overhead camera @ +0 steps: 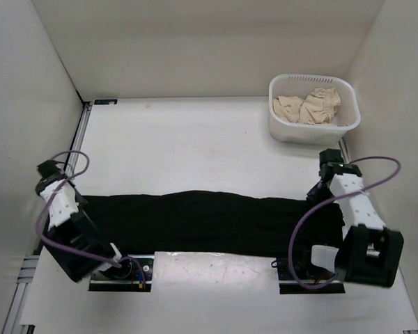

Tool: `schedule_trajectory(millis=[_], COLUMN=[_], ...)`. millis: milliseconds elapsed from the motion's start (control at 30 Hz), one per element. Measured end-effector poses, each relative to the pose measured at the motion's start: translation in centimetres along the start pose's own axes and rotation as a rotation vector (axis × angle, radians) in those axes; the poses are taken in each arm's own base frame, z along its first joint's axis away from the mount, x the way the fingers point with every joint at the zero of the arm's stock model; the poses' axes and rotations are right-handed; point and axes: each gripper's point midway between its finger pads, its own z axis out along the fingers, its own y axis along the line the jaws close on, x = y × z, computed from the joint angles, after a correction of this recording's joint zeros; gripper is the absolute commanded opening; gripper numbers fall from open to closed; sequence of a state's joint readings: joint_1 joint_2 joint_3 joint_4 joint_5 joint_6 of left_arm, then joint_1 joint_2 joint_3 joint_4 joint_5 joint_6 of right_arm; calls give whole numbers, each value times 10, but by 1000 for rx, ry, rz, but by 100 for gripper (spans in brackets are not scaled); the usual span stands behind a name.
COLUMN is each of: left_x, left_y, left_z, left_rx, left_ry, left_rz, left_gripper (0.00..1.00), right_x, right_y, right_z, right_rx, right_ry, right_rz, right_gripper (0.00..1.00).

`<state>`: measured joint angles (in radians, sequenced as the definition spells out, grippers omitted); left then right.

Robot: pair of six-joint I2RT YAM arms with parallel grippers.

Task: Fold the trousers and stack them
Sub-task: Fold the trousers

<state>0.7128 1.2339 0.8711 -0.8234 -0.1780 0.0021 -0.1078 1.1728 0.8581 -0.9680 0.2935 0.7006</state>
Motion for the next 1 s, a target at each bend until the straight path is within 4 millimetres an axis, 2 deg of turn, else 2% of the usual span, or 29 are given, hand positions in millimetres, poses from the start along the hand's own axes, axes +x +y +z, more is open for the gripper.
schedule_trajectory(millis=[67, 167, 233, 300, 433, 600, 633, 700, 733, 800, 867, 933, 1000], left_x=[29, 56, 55, 39, 3, -35, -39, -43, -44, -44, -44, -44, -45], left_y=[-18, -29, -32, -39, -63, -106, -114, -125, -128, -129, -129, -128, -128], left_z=[22, 47, 55, 60, 72, 80, 80, 80, 80, 79, 80, 80, 80], left_rx=[4, -17, -34, -36, -25, 15, 20, 24, 22, 11, 6, 4, 2], left_ry=[113, 245, 282, 260, 189, 103, 90, 69, 61, 56, 54, 53, 52], left_rz=[100, 187, 220, 239, 278, 344, 358, 384, 394, 407, 407, 406, 406], left_gripper=[43, 40, 39, 39, 39, 39, 39, 39, 39, 39, 40, 40, 40], right_x=[25, 50, 57, 54, 31, -39, -52, -76, -85, -90, -88, -86, -80], right_y=[7, 9, 10, 13, 26, 75, 86, 109, 118, 128, 128, 120, 106], right_z=[21, 48, 62, 63, 70, 89, 93, 98, 100, 101, 98, 90, 73], right_rx=[12, 84, 133, 159, 195, 136, 112, 47, 16, -25, -47, -57, -58], right_ry=[101, 236, 301, 333, 360, 265, 240, 183, 164, 157, 166, 154, 132], right_rz=[-28, -55, -72, -74, -49, -26, -26, -30, -42, -57, -87, -106, -116], right_gripper=[16, 8, 5, 4, 4, 5, 9, 27, 47, 68, 85, 96, 98])
